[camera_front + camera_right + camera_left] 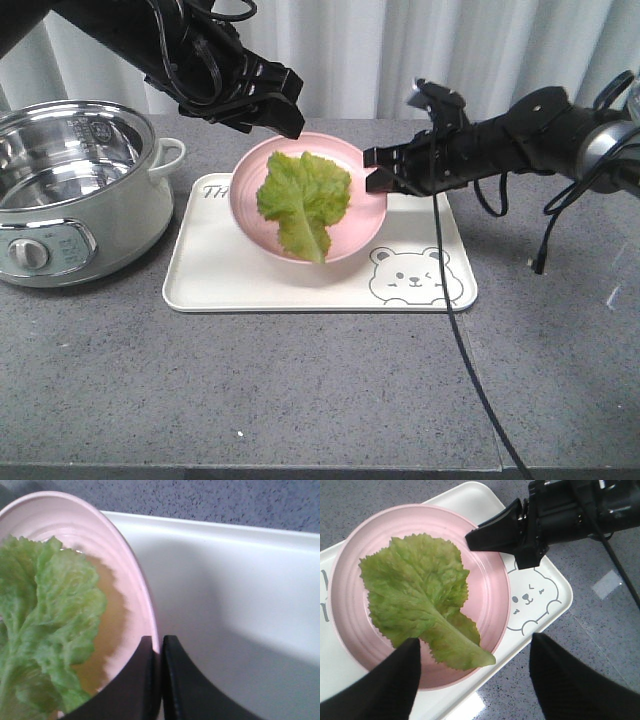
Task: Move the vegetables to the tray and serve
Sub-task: 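Lower the pink plate onto the middle of the white tray, then release the plate and raise both grippers above the tray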
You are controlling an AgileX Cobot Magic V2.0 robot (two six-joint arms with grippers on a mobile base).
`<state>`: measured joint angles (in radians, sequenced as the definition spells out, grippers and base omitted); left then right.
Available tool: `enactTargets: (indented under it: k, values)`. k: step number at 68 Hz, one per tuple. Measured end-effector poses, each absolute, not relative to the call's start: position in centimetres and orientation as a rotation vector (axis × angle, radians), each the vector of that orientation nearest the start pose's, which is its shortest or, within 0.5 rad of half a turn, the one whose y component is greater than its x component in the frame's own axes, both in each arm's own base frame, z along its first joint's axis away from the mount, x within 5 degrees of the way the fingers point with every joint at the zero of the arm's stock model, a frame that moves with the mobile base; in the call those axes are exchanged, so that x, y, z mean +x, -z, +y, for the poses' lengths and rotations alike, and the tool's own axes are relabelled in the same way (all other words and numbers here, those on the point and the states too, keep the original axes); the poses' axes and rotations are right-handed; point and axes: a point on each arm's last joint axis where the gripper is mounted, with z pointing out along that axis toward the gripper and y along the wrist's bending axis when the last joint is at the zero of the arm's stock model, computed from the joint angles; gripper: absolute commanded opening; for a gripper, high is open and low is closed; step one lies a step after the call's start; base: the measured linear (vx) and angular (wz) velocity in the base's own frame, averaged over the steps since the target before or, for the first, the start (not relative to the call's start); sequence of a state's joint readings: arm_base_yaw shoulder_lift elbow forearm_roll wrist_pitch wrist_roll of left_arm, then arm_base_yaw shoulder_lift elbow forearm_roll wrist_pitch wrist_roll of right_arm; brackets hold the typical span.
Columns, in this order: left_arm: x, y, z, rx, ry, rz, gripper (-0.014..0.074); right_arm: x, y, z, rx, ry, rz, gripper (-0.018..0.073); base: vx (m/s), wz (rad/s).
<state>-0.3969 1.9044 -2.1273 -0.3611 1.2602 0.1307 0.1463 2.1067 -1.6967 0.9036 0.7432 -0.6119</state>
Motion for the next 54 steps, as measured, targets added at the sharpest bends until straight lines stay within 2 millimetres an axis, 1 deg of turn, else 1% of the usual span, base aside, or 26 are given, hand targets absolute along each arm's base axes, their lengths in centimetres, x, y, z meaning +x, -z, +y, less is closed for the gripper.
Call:
enactTargets:
  k: [11,21,27,33,40,54]
  values:
    - [36.8,-40.6,-18.8,0.657,0.586,2.432,0.0461,46.5,-21.3,12.1,-0.263,-0.803,2.407,-0.0002,0.00,0.00]
    - [36.8,-40.6,-18.8,0.657,0.586,2.432,0.0461,46.5,-20.6,12.5,-0.283,-0.781,2.418,0.0004,0.00,0.00]
    - [36.8,-40.6,-18.8,0.657,0.586,2.432,0.0461,46.4,-20.4,13.0,-0.314,-0.764,2.425,0.0025,0.00,0.00]
    - [36.8,-40.6,-18.8,0.657,0.586,2.432,0.0461,46.3,-20.4,13.4,-0.346,-0.748,2.430,0.0064,0.00,0.00]
    - [36.8,-40.6,-18.8,0.657,0.586,2.432,0.0461,46.2,-20.3,13.6,-0.358,-0.742,2.432,0.0133,0.00,0.00]
    - [36.8,-40.6,-18.8,0.657,0.586,2.432,0.0461,46.2,-20.3,13.5,-0.364,-0.733,2.432,0.0319,0.00,0.00]
